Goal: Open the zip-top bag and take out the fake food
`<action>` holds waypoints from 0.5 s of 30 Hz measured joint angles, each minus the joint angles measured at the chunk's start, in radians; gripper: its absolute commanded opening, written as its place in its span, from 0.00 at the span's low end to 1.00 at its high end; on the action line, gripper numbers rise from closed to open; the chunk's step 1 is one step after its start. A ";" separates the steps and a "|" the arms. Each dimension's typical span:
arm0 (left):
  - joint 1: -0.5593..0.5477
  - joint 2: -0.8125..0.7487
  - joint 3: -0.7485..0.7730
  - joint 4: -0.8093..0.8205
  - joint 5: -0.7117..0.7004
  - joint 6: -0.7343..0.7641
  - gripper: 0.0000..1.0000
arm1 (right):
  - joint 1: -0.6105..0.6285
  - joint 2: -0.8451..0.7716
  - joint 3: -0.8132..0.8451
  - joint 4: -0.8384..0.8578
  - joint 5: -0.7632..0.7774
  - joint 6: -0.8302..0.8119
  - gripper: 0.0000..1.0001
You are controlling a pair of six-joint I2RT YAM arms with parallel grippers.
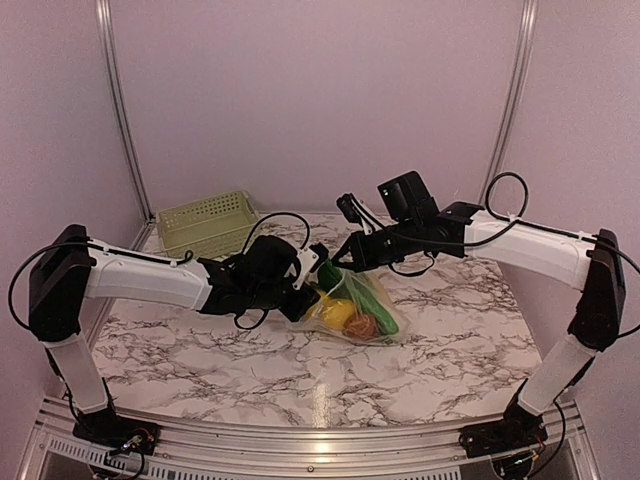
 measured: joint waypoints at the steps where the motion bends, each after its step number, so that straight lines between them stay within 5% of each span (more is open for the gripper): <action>1: 0.001 0.000 -0.001 0.006 0.003 0.005 0.31 | -0.003 0.000 -0.001 0.000 0.000 0.000 0.00; 5: 0.002 -0.001 -0.016 0.026 0.016 0.020 0.31 | -0.006 0.000 -0.007 0.002 -0.001 0.000 0.00; 10: 0.002 -0.019 -0.045 0.029 0.035 0.037 0.67 | -0.011 0.000 -0.022 0.004 -0.007 0.000 0.00; 15: 0.003 -0.019 -0.056 0.034 0.037 0.034 0.72 | -0.011 -0.003 -0.043 0.023 -0.019 0.001 0.00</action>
